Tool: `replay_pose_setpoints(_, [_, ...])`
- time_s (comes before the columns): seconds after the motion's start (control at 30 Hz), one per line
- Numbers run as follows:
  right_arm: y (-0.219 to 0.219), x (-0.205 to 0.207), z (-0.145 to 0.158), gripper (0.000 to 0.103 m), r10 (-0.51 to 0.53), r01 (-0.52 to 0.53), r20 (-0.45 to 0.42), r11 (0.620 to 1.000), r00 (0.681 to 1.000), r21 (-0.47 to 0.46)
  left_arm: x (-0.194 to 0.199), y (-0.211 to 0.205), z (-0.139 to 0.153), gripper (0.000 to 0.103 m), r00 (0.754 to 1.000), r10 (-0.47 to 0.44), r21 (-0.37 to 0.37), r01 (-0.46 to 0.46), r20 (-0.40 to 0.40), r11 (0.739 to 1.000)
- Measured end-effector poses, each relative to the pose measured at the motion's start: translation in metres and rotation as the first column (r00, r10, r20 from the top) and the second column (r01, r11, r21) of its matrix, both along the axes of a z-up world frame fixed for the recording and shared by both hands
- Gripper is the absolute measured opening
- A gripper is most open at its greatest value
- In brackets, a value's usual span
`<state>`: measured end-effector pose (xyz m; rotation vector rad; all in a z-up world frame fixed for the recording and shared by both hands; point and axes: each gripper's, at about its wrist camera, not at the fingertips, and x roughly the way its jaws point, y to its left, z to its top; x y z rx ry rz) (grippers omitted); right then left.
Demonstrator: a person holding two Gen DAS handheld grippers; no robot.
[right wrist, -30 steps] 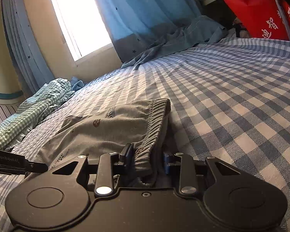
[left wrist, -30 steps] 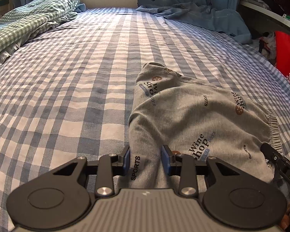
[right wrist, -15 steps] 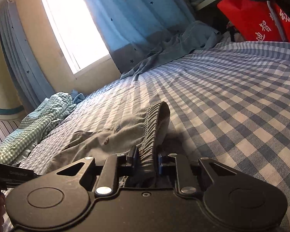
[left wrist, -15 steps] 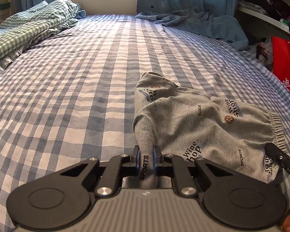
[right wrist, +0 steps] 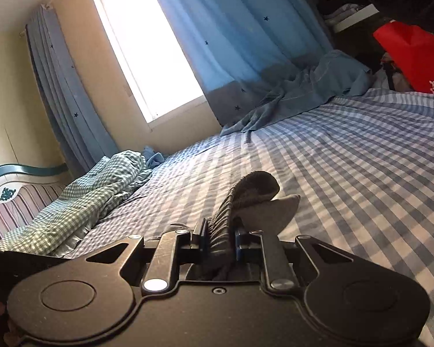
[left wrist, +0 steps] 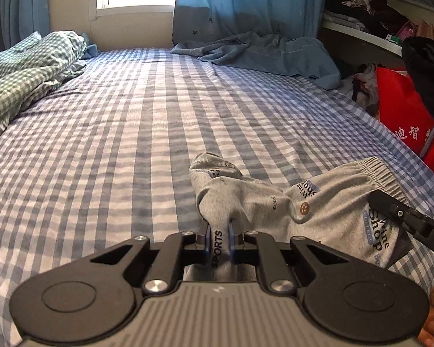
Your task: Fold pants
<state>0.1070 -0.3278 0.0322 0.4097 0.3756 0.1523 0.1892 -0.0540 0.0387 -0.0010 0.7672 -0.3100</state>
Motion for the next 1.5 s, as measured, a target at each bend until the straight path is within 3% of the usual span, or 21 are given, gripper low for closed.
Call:
replay_pose_setpoints(0.17, [0.029, 0.034, 0.012, 0.019, 0.067, -0.067, 0.036, 0.998, 0.997, -0.01, 0.02, 0.018, 0.021, 0.012, 0.998, 0.012, 0.087, -0.018, 0.068, 0.996])
replay_pose_setpoints(0.43, [0.103, 0.098, 0.027, 0.019, 0.198, -0.199, 0.075, 0.98, 0.977, -0.003, 0.035, 0.114, 0.04, 0.012, 0.973, 0.194, 0.039, -0.201, 0.126, 0.979])
replay_pose_setpoints(0.57, [0.147, 0.12, 0.012, 0.019, 0.265, -0.266, 0.041, 0.964, 0.963, 0.013, 0.034, 0.172, 0.027, 0.013, 0.955, 0.282, 0.013, -0.284, 0.096, 0.959])
replay_pose_setpoints(0.77, [0.197, 0.125, -0.031, 0.019, 0.301, -0.304, -0.079, 0.952, 0.95, -0.035, 0.018, 0.231, -0.019, 0.013, 0.933, 0.36, -0.012, -0.36, -0.018, 0.933])
replay_pose_setpoints(0.93, [0.19, 0.113, -0.048, 0.019, 0.236, -0.242, -0.122, 0.969, 0.964, -0.043, 0.008, 0.237, -0.039, 0.013, 0.936, 0.35, 0.0, -0.35, -0.029, 0.937])
replay_pose_setpoints(1.27, [0.186, 0.11, -0.052, 0.021, 0.216, -0.23, -0.157, 0.971, 0.964, -0.072, 0.01, 0.235, -0.039, 0.017, 0.937, 0.348, -0.001, -0.348, -0.031, 0.937])
replay_pose_setpoints(1.5, [0.185, 0.107, -0.05, 0.032, 0.198, -0.217, -0.171, 0.971, 0.965, -0.102, 0.004, 0.233, -0.035, 0.02, 0.934, 0.358, 0.026, -0.357, -0.014, 0.934])
